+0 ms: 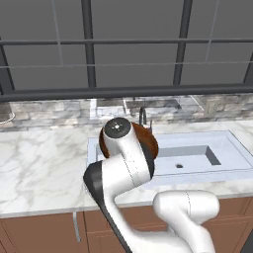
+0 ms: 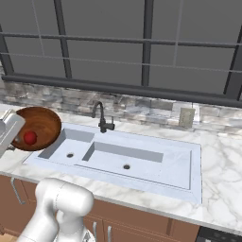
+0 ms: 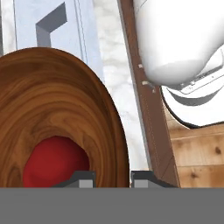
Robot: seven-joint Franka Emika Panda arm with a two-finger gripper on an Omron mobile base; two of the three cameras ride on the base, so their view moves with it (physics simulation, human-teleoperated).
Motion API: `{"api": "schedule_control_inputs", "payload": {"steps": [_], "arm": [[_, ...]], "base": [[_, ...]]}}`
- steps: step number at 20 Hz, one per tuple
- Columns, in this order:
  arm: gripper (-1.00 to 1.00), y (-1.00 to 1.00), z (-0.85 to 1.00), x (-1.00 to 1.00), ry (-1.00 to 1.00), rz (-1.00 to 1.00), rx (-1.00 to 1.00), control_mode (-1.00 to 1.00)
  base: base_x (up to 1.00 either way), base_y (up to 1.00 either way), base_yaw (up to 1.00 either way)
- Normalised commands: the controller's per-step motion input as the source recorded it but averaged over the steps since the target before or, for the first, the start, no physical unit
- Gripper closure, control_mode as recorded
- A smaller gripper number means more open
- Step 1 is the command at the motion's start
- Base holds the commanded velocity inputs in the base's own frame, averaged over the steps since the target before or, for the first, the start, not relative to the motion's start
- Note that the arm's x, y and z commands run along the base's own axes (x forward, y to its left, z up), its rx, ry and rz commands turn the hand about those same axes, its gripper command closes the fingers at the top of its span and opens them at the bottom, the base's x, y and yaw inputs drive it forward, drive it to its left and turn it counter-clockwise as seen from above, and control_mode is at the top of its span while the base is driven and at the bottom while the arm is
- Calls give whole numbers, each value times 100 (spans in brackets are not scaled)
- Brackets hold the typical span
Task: Pick the tomato from the cabinet and place it in the bowl. Then pick the bowl and place it in the sink. Then turn on the sink facuet.
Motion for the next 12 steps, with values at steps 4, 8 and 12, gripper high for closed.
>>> {"api": "schedule_control_inputs", "payload": {"steps": [4, 8, 12], "arm": [[100, 7, -47, 99, 8, -1, 0, -100], [100, 0, -38, 81, 18, -1, 0, -100], [100, 0, -52, 61, 25, -3, 0, -100]], "base": [[0, 0, 0], [0, 0, 0], [0, 0, 0]]}}
